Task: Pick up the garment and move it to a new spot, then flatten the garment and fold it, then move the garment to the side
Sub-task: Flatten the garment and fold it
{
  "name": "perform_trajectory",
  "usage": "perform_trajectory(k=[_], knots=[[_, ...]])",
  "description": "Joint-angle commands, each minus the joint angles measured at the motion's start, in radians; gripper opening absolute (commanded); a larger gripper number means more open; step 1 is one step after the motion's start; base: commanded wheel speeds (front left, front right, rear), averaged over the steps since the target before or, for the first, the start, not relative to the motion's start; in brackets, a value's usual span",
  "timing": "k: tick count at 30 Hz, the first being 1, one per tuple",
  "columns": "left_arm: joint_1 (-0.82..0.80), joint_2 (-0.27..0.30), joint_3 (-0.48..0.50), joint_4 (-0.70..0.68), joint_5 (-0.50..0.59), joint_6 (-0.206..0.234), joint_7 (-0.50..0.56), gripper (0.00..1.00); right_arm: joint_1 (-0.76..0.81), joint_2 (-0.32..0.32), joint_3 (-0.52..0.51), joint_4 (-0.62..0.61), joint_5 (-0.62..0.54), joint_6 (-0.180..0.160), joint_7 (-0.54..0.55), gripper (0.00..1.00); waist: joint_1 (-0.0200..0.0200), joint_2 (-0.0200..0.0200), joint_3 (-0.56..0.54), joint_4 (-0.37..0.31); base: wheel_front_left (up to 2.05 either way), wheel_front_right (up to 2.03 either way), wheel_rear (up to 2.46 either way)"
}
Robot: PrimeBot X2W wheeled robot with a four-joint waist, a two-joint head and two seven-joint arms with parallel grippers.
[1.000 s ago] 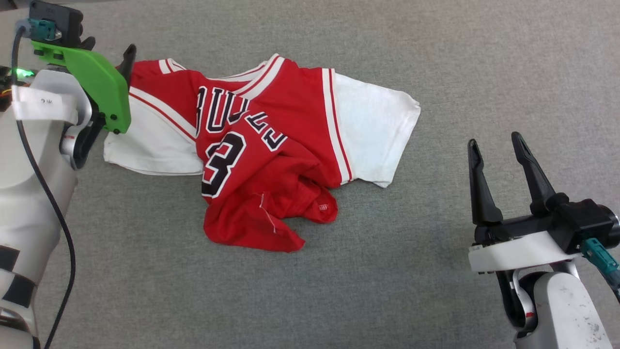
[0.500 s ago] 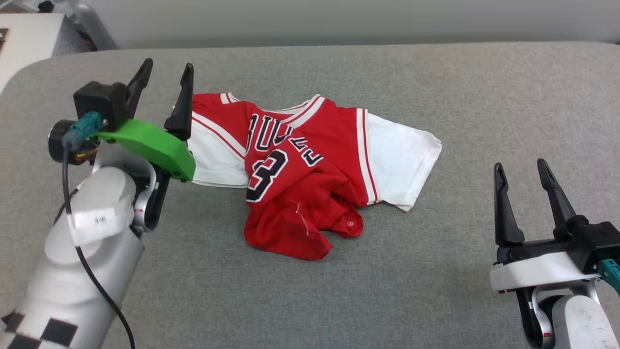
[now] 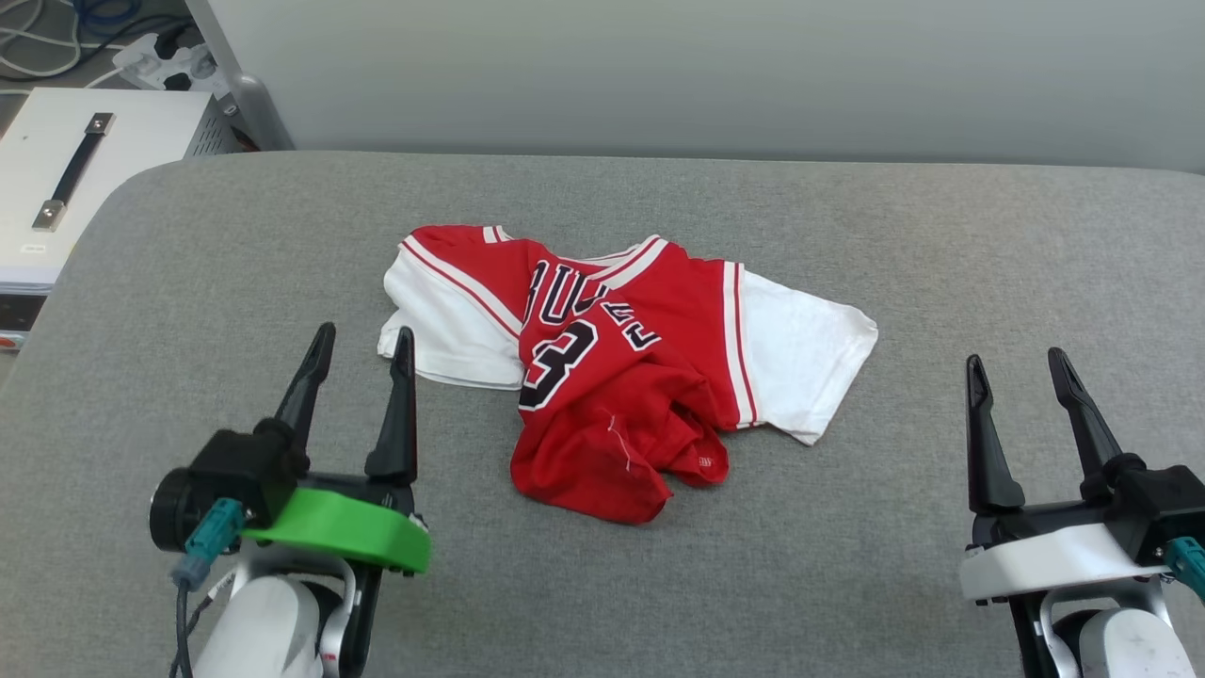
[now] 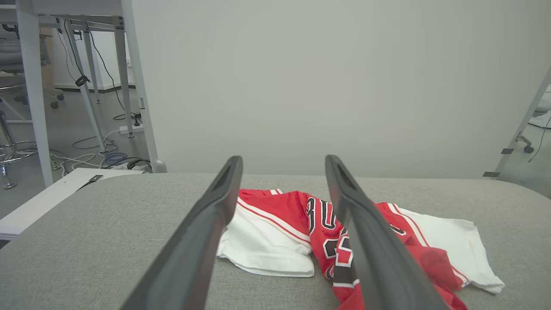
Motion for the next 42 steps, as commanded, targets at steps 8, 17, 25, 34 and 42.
perform_trajectory(k=[8, 17, 25, 34, 42], knots=[[0.084, -0.095, 0.082, 0.003, 0.115, -0.086, -0.006, 1.00, 0.030, 0.008, 0.005, -0.001, 0.006, -0.001, -0.009, 1.00, 0.0000, 0.0000, 0.004, -0.004, 0.00, 0.00, 0.00], [0.056, -0.140, 0.115, 0.002, 0.175, -0.129, -0.006, 1.00, -0.014, -0.047, 0.048, 0.063, 0.045, -0.001, 0.066, 1.00, 0.0000, 0.0000, 0.047, 0.019, 0.00, 0.00, 0.00], [0.012, -0.169, 0.114, -0.010, 0.198, -0.143, -0.006, 1.00, -0.215, -0.239, 0.152, 0.098, 0.219, -0.001, 0.624, 1.00, 0.0000, 0.0000, 0.133, 0.070, 0.00, 0.00, 0.00], [-0.040, -0.192, 0.100, -0.027, 0.208, -0.148, -0.006, 1.00, -0.446, -0.334, 0.142, 0.157, 0.317, -0.001, 1.125, 1.00, 0.0000, 0.0000, 0.225, 0.157, 0.00, 0.00, 0.00], [-0.071, -0.203, 0.084, -0.033, 0.200, -0.148, -0.006, 1.00, -0.559, -0.348, 0.145, 0.240, 0.269, -0.001, 1.215, 1.00, 0.0000, 0.0000, 0.281, 0.223, 0.00, 0.00, 0.00]])
